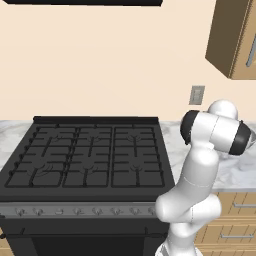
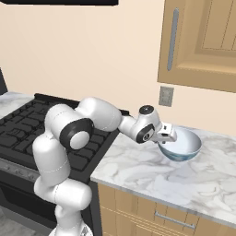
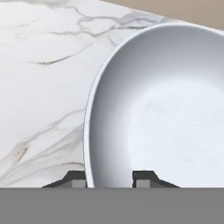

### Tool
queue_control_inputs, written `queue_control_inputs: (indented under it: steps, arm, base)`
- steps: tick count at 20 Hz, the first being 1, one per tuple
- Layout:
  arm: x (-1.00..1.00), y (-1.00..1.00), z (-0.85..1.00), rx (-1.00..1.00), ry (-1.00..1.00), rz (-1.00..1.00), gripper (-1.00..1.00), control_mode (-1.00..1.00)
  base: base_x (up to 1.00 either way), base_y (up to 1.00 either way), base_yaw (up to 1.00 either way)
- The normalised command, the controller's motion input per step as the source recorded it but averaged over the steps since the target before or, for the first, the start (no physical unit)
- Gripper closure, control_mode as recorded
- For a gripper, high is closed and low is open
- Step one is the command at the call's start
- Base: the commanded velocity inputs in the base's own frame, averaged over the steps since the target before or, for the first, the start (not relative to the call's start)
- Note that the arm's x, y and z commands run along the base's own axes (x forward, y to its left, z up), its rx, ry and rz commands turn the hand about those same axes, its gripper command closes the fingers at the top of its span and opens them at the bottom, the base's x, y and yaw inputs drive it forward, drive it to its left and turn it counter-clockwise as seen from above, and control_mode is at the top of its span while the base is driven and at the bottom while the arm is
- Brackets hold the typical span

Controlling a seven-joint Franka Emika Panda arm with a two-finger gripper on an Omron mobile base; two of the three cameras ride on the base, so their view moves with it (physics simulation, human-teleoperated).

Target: Pick the cup and bowl from the counter and place them on the counter next to the sink.

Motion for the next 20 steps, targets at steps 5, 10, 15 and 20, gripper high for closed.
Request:
queue_control_inputs:
  steps: [5, 10, 15, 20]
  arm:
    - [0.0, 0.0, 0.0, 0.0, 0.0, 0.0, 1.0, -1.0]
    - [-0.1, 0.11, 0.04, 0.0, -0.01, 0.0, 1.0, -1.0]
    - [-0.31, 0.33, 0.27, -0.03, 0.0, 0.04, 1.0, -1.0]
    - [-0.36, 0.32, 0.4, -0.06, 0.0, 0.08, 1.0, -1.0]
  base:
    - [0.0, 0.0, 0.0]
    - [0.0, 0.0, 0.0]
    - [0.0, 0.0, 0.0]
    - [0.0, 0.0, 0.0]
